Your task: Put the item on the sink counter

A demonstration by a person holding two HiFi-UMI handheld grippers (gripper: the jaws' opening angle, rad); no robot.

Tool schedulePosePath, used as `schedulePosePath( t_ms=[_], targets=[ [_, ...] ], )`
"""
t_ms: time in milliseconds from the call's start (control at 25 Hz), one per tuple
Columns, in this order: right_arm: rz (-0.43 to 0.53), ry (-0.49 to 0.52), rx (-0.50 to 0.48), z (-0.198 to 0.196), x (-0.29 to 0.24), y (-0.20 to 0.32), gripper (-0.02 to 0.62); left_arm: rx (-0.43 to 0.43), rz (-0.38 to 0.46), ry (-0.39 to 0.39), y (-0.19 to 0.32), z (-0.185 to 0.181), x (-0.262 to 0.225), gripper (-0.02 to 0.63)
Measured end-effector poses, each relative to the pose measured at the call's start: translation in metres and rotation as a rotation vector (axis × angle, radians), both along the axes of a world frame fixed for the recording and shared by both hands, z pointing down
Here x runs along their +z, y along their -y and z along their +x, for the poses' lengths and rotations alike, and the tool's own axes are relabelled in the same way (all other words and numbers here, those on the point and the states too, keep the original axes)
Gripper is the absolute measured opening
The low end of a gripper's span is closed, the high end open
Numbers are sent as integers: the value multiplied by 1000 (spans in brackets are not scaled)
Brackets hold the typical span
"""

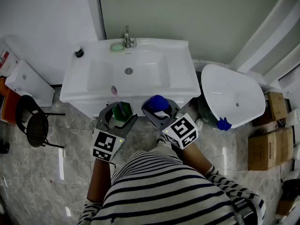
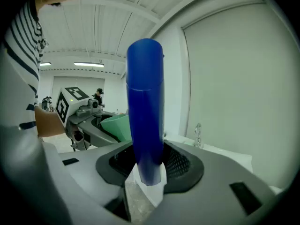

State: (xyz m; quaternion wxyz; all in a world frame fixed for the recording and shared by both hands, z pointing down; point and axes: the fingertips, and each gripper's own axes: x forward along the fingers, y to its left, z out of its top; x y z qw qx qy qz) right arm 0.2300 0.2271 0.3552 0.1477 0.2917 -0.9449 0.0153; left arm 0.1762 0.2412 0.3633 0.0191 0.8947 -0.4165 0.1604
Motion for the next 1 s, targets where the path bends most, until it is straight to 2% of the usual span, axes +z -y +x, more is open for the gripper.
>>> schedulePosePath(
  t_ms=[800, 1000],
  targets=[
    [1, -16, 11, 1, 2, 2, 160, 20, -11, 2, 1, 3, 4, 304],
    [2, 11, 31, 0, -1, 3, 160, 30, -8, 5, 1, 2, 5, 304]
  ],
)
